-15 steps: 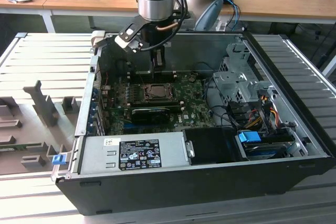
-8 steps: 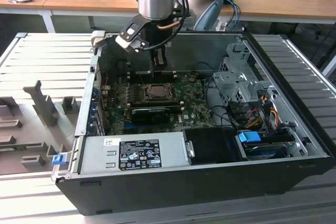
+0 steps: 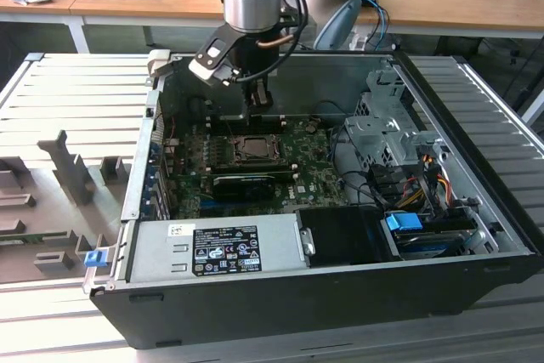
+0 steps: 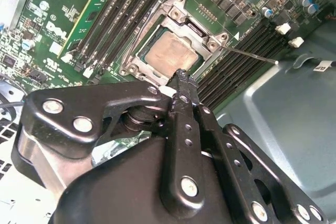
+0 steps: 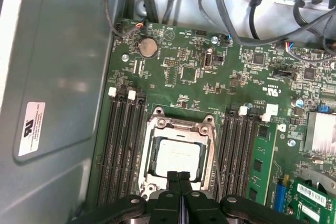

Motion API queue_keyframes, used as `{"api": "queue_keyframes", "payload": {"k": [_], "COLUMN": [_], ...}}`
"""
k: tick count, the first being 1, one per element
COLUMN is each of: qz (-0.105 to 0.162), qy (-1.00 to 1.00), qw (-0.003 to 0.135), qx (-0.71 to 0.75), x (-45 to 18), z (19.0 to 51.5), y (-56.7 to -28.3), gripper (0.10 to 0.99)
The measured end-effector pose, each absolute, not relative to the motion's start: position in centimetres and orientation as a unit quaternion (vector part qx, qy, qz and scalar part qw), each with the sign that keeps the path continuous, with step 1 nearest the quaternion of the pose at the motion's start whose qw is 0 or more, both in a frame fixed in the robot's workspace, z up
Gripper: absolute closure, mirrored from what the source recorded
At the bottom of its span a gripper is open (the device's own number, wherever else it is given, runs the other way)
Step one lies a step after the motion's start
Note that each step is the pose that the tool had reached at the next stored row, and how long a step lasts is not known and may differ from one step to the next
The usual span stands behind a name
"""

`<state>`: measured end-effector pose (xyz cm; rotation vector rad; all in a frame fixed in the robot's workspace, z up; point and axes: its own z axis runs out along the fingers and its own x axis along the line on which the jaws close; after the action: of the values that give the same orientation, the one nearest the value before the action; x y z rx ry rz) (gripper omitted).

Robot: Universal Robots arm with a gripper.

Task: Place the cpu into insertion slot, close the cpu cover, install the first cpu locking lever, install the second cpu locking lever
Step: 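Install the first cpu locking lever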

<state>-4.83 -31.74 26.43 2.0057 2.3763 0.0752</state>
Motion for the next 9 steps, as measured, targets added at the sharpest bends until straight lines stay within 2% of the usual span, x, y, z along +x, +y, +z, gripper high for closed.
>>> {"api": "queue_keyframes", "payload": {"k": [9], "qz": [0.025], "qy": [0.785], "qw": [0.015], "qx": [0.618], "x": [-4.83], "z": [26.43], "y": [-31.74], "gripper": [0.980]}}
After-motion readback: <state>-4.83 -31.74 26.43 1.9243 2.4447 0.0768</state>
